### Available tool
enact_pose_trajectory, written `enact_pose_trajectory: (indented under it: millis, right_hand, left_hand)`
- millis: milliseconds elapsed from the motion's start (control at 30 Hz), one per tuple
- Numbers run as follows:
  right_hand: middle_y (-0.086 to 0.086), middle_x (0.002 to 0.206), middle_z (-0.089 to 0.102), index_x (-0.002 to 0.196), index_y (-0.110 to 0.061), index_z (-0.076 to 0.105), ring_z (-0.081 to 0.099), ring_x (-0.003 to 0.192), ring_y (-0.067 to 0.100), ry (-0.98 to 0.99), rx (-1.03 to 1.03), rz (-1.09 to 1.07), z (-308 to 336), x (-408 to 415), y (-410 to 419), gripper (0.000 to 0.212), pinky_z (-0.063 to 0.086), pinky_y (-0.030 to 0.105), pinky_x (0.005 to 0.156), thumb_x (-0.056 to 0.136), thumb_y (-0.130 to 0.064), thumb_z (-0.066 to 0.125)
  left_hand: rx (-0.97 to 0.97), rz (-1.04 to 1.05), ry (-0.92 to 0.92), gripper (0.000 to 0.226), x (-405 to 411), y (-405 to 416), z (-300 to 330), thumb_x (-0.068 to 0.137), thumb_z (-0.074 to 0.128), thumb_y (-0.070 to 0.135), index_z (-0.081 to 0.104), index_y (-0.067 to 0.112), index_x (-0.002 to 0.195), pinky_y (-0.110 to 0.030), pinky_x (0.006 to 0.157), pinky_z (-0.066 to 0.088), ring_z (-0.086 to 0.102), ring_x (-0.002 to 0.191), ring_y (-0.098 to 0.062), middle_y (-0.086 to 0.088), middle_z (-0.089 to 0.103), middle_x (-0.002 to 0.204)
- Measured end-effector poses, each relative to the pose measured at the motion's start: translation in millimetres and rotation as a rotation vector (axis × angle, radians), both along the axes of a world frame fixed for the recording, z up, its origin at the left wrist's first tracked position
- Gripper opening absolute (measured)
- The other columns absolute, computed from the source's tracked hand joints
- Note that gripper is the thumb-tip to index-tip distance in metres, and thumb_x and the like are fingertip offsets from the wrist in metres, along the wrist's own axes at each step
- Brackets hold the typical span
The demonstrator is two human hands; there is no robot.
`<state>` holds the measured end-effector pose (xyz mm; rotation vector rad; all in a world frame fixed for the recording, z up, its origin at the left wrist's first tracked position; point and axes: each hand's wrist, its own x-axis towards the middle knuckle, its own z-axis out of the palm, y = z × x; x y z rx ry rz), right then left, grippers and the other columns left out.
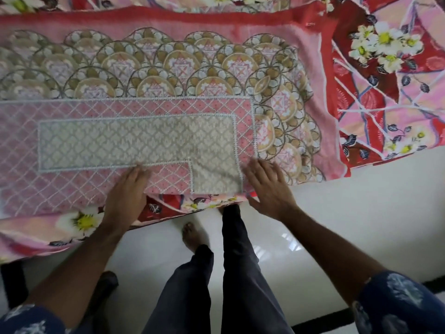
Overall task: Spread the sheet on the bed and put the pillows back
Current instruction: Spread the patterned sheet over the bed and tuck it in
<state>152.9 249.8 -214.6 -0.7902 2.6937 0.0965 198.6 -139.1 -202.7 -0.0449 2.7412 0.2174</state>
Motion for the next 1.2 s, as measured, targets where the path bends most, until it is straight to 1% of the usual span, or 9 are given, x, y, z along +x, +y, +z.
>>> enact_pose_trajectory:
  millis: [100, 233, 400, 533, 700, 867, 1033, 1133, 1200]
  right_hand:
    - [0.014, 0.160, 0.037, 0.155, -0.015, 0.034, 0.033, 0.148, 0.037, 0.038, -0.013, -0.110, -1, 0, -38, 0.083, 0.026, 0.064, 0.116, 0.083, -0.039, 0.065]
    - [0.009, 0.142, 0.057, 0.142, -0.016, 0.051, 0.054, 0.130, 0.031, 0.122, -0.029, -0.227, 5, -27, -34, 0.059, 0.040, 0.060, 0.107, 0.085, -0.017, 0.062]
    - [0.007, 0.107, 0.075, 0.111, -0.023, 0.074, 0.071, 0.090, 0.031, 0.012, 0.061, -0.559, 52, -59, 40, 0.041, 0.058, 0.039, 0.072, 0.083, 0.003, 0.060]
    - [0.008, 0.089, 0.075, 0.093, -0.024, 0.076, 0.071, 0.076, 0.029, 0.011, 0.071, -0.646, 110, -95, 65, 0.028, 0.056, 0.036, 0.065, 0.090, -0.001, 0.059]
    - [0.004, 0.077, 0.068, 0.096, -0.020, 0.071, 0.066, 0.060, 0.026, 0.089, -0.116, -0.618, 211, -141, 57, 0.020, 0.049, 0.031, 0.050, 0.098, -0.037, 0.063]
    - [0.024, 0.089, 0.072, 0.094, -0.005, 0.072, 0.070, 0.084, 0.043, 0.294, -0.214, -0.603, 354, -175, 62, 0.022, 0.055, 0.045, 0.071, 0.094, -0.027, 0.066]
    - [0.036, 0.088, 0.068, 0.088, 0.011, 0.069, 0.068, 0.084, 0.047, 0.523, -0.237, -0.557, 494, -197, 94, 0.020, 0.053, 0.045, 0.074, 0.093, -0.007, 0.063]
    - [0.035, 0.091, 0.067, 0.090, 0.009, 0.068, 0.066, 0.090, 0.048, 0.619, -0.190, -0.552, 552, -203, 125, 0.021, 0.055, 0.052, 0.084, 0.095, -0.010, 0.061]
    - [0.027, 0.081, 0.068, 0.081, 0.000, 0.068, 0.067, 0.078, 0.044, 0.707, -0.175, -0.562, 569, -222, 165, 0.018, 0.058, 0.053, 0.077, 0.093, -0.013, 0.063]
  left_hand:
    - [0.064, 0.032, 0.132, 0.051, -5, -9, 20, 0.077, 0.067, -0.009, 0.068, 0.006, 0.125, -0.055, 0.084, 0.058, 0.067, 0.111, -0.040, -0.018, 0.070, 0.124]
    - [0.033, -0.083, 0.282, 0.041, -23, -20, 47, 0.075, 0.074, -0.005, 0.069, 0.001, 0.115, -0.050, 0.069, 0.056, 0.069, 0.091, -0.040, -0.021, 0.073, 0.105]
    - [-0.233, -0.169, 0.084, 0.021, -42, -53, 63, 0.080, 0.070, 0.005, 0.067, 0.009, 0.100, -0.042, 0.060, 0.052, 0.063, 0.075, -0.034, -0.011, 0.066, 0.085]
    - [-0.204, 0.021, 0.010, 0.016, -50, -61, 94, 0.077, 0.070, 0.002, 0.066, 0.008, 0.091, -0.042, 0.060, 0.053, 0.059, 0.074, -0.034, -0.011, 0.061, 0.081]
    - [-0.008, 0.251, 0.319, 0.011, -80, -60, 183, 0.084, 0.064, -0.002, 0.058, 0.007, 0.086, -0.040, 0.060, 0.042, 0.058, 0.073, -0.035, -0.016, 0.061, 0.079]
    - [0.093, 0.315, 0.627, 0.020, -129, -56, 330, 0.087, 0.050, 0.004, 0.063, 0.006, 0.101, -0.044, 0.064, 0.044, 0.062, 0.078, -0.041, -0.027, 0.065, 0.089]
    - [0.099, 0.139, 0.906, 0.032, -162, -42, 458, 0.087, 0.052, 0.035, 0.057, 0.005, 0.080, -0.048, 0.062, 0.048, 0.063, 0.071, -0.051, -0.031, 0.063, 0.075]
    - [0.124, 0.080, 0.907, 0.063, -174, -27, 504, 0.084, 0.048, 0.069, 0.058, 0.007, 0.079, -0.044, 0.059, 0.048, 0.065, 0.068, -0.047, -0.026, 0.065, 0.072]
    - [0.168, 0.063, 0.844, 0.076, -179, -14, 522, 0.078, 0.047, 0.085, 0.061, 0.010, 0.079, -0.043, 0.061, 0.049, 0.067, 0.070, -0.042, -0.021, 0.067, 0.073]
